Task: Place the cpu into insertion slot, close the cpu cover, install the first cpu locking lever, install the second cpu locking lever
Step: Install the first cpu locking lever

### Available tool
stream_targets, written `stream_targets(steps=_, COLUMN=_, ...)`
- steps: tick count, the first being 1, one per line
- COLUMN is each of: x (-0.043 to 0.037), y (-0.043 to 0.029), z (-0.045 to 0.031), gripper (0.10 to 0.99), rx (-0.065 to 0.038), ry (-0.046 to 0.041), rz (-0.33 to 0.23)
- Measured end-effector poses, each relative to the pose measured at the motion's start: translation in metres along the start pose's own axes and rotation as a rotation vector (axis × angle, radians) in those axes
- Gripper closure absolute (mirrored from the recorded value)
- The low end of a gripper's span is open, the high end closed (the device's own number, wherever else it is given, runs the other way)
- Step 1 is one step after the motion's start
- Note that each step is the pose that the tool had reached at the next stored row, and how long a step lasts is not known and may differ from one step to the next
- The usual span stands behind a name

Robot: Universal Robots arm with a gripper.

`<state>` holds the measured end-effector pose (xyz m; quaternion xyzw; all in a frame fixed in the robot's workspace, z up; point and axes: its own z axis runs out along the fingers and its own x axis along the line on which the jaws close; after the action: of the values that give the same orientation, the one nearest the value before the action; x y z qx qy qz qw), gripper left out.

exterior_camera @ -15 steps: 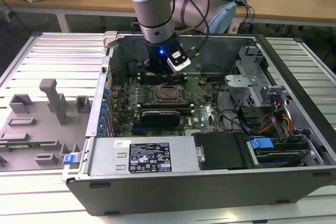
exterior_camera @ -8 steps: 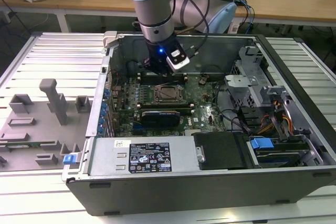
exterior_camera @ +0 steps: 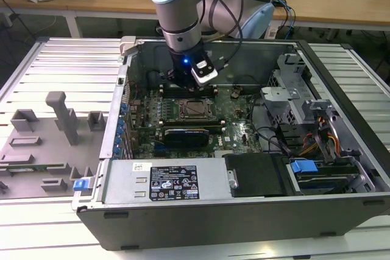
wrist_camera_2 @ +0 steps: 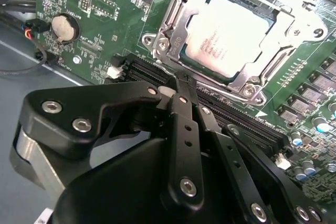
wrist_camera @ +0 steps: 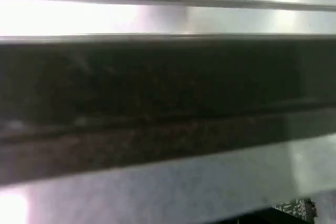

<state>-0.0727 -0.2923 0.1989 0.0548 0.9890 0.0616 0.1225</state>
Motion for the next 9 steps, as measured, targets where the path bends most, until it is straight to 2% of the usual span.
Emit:
stream_targets(steps=2, x=0.0009, y=-0.0006, z=0.0034, gripper=0.980, rx=0.006, ry=-0.0020, rz=0.016)
stream_targets(steps=4, x=0.0006, y=-0.0003, z=0.0028, gripper=0.980, rx=0.005, ry=-0.0027, rz=0.016)
stream_targets(steps=9, x=-0.0022, y=0.0013, z=-0.0091, gripper=0.980, rx=0.015, ry=-0.0034, rz=0.014)
